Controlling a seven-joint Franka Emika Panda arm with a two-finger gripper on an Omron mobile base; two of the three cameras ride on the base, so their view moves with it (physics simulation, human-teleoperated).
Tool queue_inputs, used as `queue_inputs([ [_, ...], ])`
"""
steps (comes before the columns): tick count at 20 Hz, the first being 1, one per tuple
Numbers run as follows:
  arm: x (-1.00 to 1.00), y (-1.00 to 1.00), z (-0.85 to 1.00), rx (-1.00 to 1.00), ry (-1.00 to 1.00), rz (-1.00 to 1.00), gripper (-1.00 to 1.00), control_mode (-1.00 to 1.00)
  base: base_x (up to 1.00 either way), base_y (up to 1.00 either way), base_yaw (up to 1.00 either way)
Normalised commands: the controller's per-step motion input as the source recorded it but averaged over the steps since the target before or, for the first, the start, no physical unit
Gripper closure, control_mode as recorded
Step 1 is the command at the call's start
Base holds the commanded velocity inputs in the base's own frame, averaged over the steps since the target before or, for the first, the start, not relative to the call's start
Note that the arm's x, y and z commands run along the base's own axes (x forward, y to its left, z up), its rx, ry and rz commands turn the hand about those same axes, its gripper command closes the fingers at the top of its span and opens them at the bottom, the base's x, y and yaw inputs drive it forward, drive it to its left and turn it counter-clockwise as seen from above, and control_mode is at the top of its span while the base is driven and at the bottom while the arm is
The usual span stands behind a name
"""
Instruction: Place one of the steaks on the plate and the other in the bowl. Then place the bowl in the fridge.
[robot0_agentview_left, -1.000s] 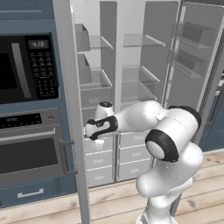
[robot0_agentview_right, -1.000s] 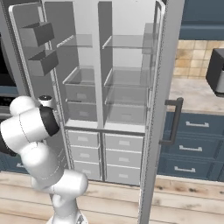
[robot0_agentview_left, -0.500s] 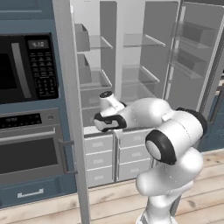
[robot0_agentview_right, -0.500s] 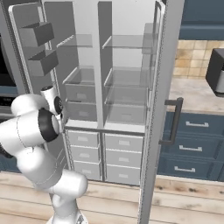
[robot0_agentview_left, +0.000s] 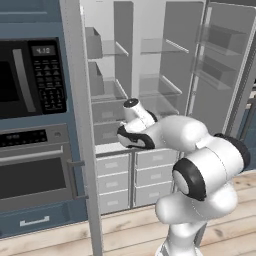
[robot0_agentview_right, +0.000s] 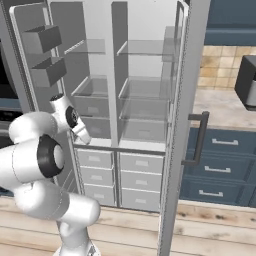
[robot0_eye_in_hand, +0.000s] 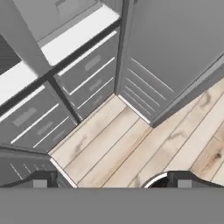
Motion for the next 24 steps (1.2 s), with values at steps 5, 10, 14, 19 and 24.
queue_inputs([
  [5, -0.55, 0.0, 0.23, -0.05, 0.11, 0.87, -1.0, -1.0, 0.0, 0.0, 0.0],
  [10, -0.69, -0.18, 0.42, -0.01, 0.1, 0.68, -1.0, -1.0, 0.0, 0.0, 0.0],
  [14, -0.13, -0.66, -0.06, 0.0, 0.12, 0.32, -1.0, -1.0, 0.0, 0.0, 0.0],
  [19, 0.04, -0.25, -0.29, -0.08, 0.14, -0.09, -1.0, -1.0, 0.0, 0.0, 0.0],
  [24, 0.0, 0.0, -0.02, 0.0, 0.01, -0.08, -1.0, -1.0, 0.0, 0.0, 0.0],
])
